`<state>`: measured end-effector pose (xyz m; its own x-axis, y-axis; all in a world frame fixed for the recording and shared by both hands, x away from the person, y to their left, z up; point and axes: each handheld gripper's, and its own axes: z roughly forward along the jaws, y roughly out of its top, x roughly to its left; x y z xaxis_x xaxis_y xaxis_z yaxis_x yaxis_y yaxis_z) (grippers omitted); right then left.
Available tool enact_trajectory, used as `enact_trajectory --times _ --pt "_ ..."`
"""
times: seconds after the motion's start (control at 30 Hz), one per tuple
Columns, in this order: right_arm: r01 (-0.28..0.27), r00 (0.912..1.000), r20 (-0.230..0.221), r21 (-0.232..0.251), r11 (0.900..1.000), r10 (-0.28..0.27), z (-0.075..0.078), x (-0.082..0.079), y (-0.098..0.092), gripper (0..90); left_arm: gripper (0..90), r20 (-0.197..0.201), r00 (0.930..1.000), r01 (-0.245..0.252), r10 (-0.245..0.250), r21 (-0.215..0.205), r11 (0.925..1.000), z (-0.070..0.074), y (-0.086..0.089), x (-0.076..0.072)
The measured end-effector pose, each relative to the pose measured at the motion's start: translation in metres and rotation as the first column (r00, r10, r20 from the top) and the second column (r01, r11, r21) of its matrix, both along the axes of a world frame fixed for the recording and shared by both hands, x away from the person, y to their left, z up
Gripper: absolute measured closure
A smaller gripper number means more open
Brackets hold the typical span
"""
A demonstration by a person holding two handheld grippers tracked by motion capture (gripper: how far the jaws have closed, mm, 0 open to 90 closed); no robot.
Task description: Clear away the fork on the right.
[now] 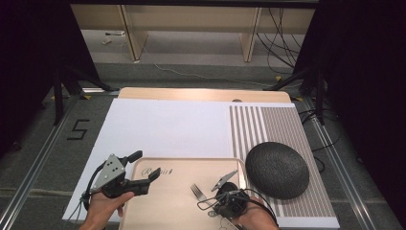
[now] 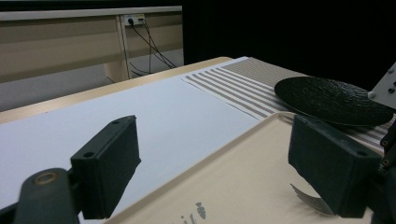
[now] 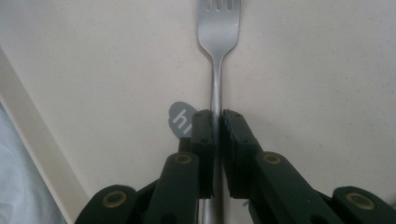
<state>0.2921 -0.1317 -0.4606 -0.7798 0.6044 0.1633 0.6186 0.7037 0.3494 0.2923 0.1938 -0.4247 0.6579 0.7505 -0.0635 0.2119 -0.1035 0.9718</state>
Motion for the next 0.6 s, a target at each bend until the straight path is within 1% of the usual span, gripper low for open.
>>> enact_trajectory --times 0.1,0.17,0.23,0.27,0.33,0.4,0.5,0.57,0.6 --pt "-0.003 1.0000 0.002 0.001 1.000 0.003 0.000 0.000 0.001 83.2 16.1 0.001 1.0000 0.000 0.000 0.000 1.0000 0.000 0.000 0.000" --pt "0.000 1.0000 0.003 0.018 1.000 0.000 0.002 0.000 0.001 77.3 16.1 0.001 1.0000 0.000 0.000 0.000 1.0000 0.000 0.000 0.000" --pt "-0.007 0.9998 0.019 0.041 0.999 0.006 0.004 -0.001 0.002 69.5 16.1 0.001 1.0000 0.000 0.000 0.000 1.0000 0.000 0.000 0.000" --pt "-0.010 0.9996 0.026 0.072 0.997 0.009 0.007 -0.001 0.003 64.5 16.1 0.000 1.0000 -0.001 0.001 -0.001 1.0000 0.000 0.000 0.000" --pt "-0.029 0.9989 0.041 0.108 0.994 0.025 0.008 -0.002 0.004 56.6 16.1 0.001 1.0000 0.000 0.000 0.000 1.0000 0.000 0.001 0.000" --pt "-0.034 0.9988 0.039 0.136 0.990 0.029 0.007 -0.002 0.007 52.2 16.1 0.001 1.0000 0.000 0.000 0.001 1.0000 0.000 0.000 0.000" --pt "-0.048 0.9982 0.042 0.136 0.990 0.043 0.006 -0.004 0.010 50.1 16.1 0.001 1.0000 0.000 0.000 -0.001 1.0000 0.000 0.000 -0.001" --pt "-0.057 0.9975 0.049 0.138 0.989 0.051 0.006 -0.005 0.011 51.9 16.1 0.001 1.0000 -0.001 0.001 0.000 1.0000 0.000 0.001 0.000" --pt "-0.063 0.9971 0.051 0.144 0.988 0.056 0.006 -0.006 0.012 54.5 16.1 0.001 1.0000 -0.001 0.001 0.000 1.0000 0.000 0.000 0.000"
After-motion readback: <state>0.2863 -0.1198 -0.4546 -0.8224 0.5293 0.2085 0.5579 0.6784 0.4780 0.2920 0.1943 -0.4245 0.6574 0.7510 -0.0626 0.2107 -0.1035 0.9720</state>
